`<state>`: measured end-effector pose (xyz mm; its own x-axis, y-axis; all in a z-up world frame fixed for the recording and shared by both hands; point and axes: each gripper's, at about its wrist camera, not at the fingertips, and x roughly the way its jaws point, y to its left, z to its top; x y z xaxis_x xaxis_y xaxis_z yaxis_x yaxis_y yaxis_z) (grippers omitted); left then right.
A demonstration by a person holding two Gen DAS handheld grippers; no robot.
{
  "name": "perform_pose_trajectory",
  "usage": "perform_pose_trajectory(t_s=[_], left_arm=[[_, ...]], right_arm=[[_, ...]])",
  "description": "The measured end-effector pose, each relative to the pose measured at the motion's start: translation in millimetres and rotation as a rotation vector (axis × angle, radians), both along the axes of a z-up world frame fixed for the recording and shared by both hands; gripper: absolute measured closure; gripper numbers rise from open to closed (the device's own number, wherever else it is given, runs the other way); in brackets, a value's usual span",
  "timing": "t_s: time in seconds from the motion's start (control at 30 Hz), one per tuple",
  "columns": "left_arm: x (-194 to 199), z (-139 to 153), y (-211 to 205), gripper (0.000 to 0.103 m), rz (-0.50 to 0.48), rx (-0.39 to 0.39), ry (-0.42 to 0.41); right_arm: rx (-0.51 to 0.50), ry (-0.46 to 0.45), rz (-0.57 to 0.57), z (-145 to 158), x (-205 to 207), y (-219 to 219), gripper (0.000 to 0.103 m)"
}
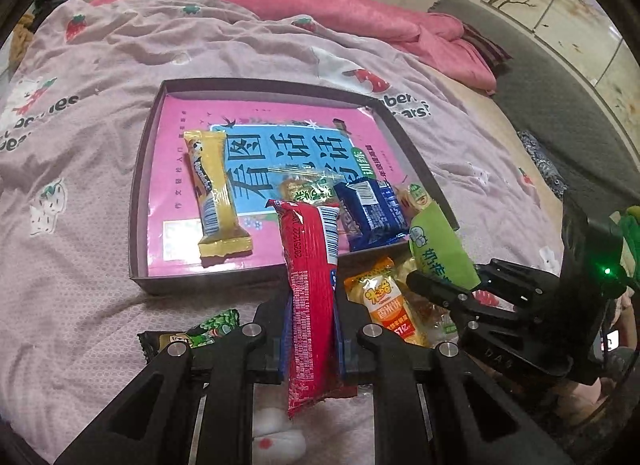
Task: Organize snacks
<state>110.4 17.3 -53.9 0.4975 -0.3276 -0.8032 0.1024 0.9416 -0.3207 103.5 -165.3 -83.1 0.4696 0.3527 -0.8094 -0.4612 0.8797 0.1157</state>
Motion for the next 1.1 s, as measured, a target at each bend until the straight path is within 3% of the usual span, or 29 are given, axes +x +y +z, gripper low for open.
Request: perform_pose_trajectory(t_s=[0.07,0.2,0.47,0.67,0.9,0.93,1.03,1.1], left_arm=[[1,0,0,0.086,-0.001,0.0,-0.002],[5,3,-1,0.086,0.002,0.0,-0.015],[14,14,5,0.086,0.028,-0.012,-0.053],[24,16,14,0.086,0.059,-0.017,-0.064],[28,9,18,0.086,0.069,-0.028,-0.044],[28,9,18,0.086,0.067,-0.028,-0.042],[28,9,17,0.086,0.059,-0.029,-0.043],[27,9,16,0.086,0.054,-0.025,-0.045]], right_arm=[[-0.009,-0.004,0.003,-1,0,1,0.082],[-0.008,-0.027,0.01,3,-1,1,0.097],[0.131,-0.041,-0.046,20,6,-22,0.099],[0.199,-0.112,-0.049,40,9,-28,0.102],[0.16,-0.01,-0.056,24,15,-29,0.1],[0.17,-0.008,-0.047,24,13,-30,0.094],[0.184,-0.008,-0.016,26,4,-26,0.063],[0.132,-0.017,0.009,24,-3,-18,0.058]])
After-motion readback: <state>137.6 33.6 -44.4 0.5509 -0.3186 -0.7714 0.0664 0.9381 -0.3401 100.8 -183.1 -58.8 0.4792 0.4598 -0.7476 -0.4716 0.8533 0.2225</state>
